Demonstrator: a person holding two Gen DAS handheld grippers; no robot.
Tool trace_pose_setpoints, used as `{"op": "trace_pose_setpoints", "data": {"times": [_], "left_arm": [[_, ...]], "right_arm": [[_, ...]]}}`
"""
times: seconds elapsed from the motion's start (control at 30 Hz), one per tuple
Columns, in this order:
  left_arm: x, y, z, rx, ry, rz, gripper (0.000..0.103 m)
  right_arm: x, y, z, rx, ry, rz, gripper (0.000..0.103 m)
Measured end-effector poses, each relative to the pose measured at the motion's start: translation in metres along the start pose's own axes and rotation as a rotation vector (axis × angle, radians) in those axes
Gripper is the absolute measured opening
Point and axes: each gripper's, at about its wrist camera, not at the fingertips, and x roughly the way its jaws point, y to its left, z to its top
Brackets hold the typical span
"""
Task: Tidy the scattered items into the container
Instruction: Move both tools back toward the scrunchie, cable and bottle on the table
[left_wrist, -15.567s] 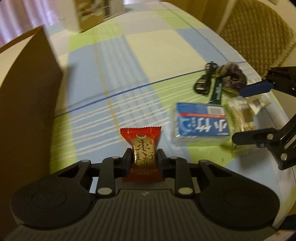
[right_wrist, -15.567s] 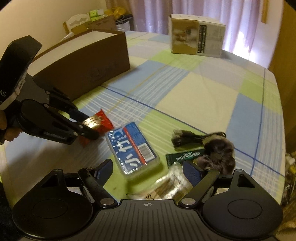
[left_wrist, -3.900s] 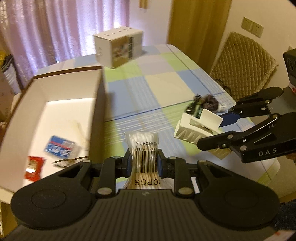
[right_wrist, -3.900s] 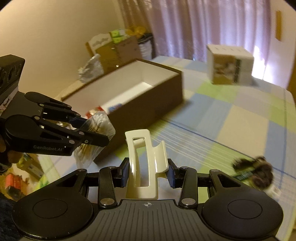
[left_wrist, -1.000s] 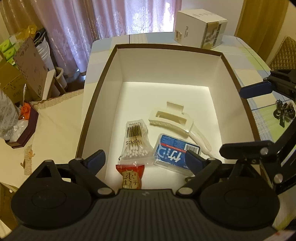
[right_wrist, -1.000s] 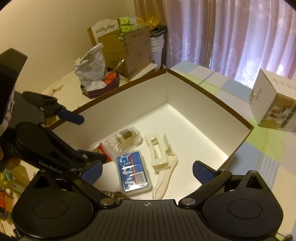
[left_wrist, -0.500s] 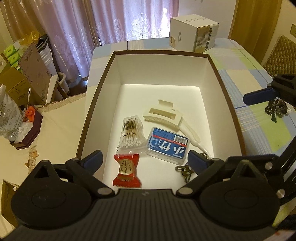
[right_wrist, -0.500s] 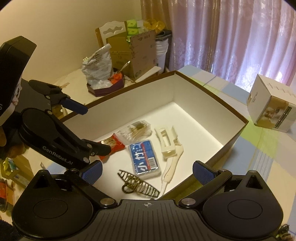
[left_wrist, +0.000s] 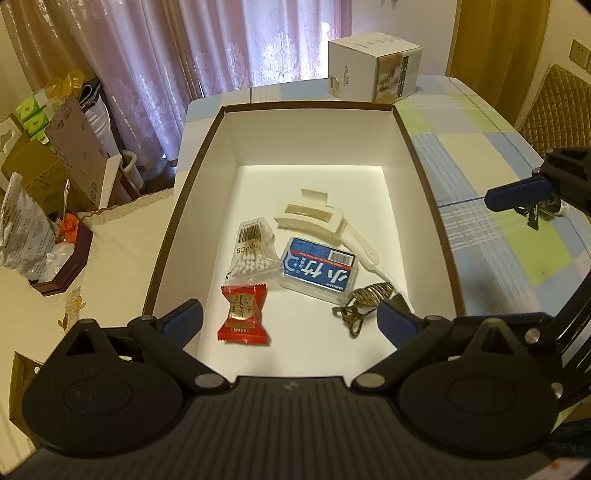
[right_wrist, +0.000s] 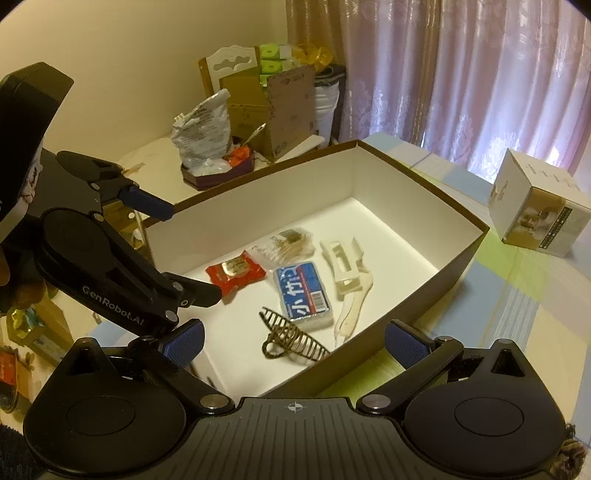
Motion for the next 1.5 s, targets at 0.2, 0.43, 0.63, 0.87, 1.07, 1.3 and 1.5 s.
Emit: {"op": "trace_pose_setpoints", "data": {"times": [0.2, 0.43, 0.63, 0.87, 1.07, 1.3, 1.5], "left_arm": [[-0.012, -0.009, -0.011, 0.002, -0.002, 0.008, 0.100], [-0.022, -0.018, -0.024, -0.011, 0.007, 0.025, 0.101], [-0.027, -0.030, -0.031, -0.023, 0.018, 0.029, 0.101], [-0.029, -0.047, -0.038, -0.046, 0.036, 0.029, 0.101], [-0.028, -0.064, -0.042, -0.064, 0.057, 0.030, 0.101], [-0.025, -0.089, -0.041, -0.081, 0.080, 0.028, 0.101], [-0.019, -0.111, -0.037, -0.090, 0.095, 0.027, 0.101]], "right_arm": [[-0.011, 0.006, -0.009, -0.015, -0.001, 0.004, 0.101], [-0.022, 0.009, -0.020, -0.032, -0.002, 0.020, 0.101], [-0.029, 0.008, -0.031, -0.038, 0.005, 0.040, 0.101], [-0.037, 0.000, -0.046, -0.042, 0.024, 0.062, 0.101], [-0.043, -0.010, -0.059, -0.041, 0.040, 0.075, 0.101], [-0.053, -0.027, -0.074, -0.040, 0.054, 0.083, 0.101], [-0.061, -0.046, -0.086, -0.031, 0.066, 0.083, 0.101]]}}
